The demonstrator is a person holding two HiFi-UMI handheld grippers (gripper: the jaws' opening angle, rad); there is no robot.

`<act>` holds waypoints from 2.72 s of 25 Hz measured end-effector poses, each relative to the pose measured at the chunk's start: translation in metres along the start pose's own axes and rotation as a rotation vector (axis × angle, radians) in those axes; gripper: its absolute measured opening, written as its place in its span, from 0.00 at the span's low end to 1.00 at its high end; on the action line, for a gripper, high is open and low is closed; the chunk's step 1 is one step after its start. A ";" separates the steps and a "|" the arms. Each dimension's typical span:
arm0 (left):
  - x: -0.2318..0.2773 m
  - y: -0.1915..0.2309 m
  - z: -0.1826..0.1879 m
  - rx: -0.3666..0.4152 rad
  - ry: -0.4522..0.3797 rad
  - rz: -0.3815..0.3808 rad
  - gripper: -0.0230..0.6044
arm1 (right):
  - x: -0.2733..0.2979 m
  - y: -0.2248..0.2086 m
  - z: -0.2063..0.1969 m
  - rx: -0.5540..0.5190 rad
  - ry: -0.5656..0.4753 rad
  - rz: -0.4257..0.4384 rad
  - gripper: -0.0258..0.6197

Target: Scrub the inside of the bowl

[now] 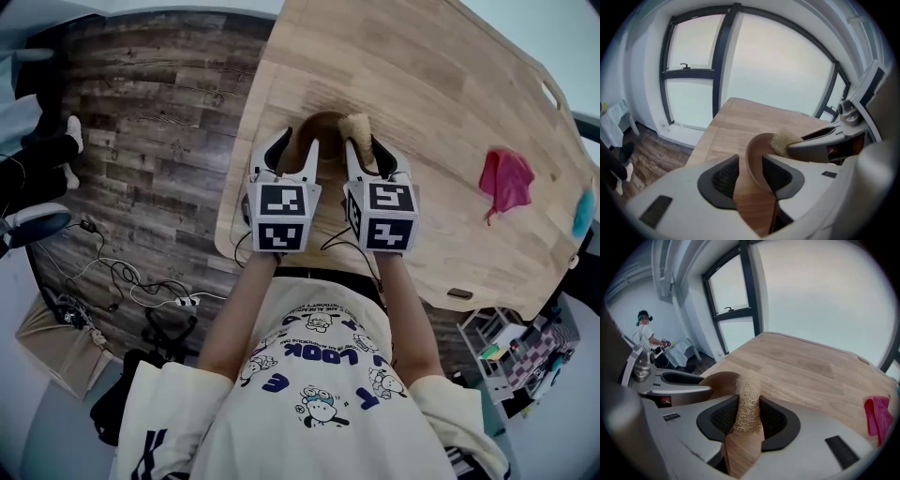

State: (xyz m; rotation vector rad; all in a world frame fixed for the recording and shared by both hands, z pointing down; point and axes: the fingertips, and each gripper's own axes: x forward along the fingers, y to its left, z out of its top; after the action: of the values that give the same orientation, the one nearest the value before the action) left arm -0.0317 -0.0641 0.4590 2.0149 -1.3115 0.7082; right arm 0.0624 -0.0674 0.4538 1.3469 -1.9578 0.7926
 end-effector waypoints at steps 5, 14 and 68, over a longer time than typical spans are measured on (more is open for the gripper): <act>-0.001 -0.004 0.005 0.134 -0.003 -0.037 0.33 | 0.000 0.008 0.002 -0.165 0.020 0.052 0.24; 0.007 -0.012 -0.004 0.305 0.080 -0.102 0.33 | -0.003 0.023 -0.003 -0.319 0.030 0.116 0.24; -0.005 0.013 -0.016 -0.443 -0.068 0.043 0.15 | -0.019 0.016 -0.026 0.192 -0.029 -0.064 0.23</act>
State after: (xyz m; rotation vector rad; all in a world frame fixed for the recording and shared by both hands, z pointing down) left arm -0.0473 -0.0532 0.4687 1.6672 -1.4105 0.3297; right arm 0.0565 -0.0322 0.4532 1.5322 -1.8890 0.9543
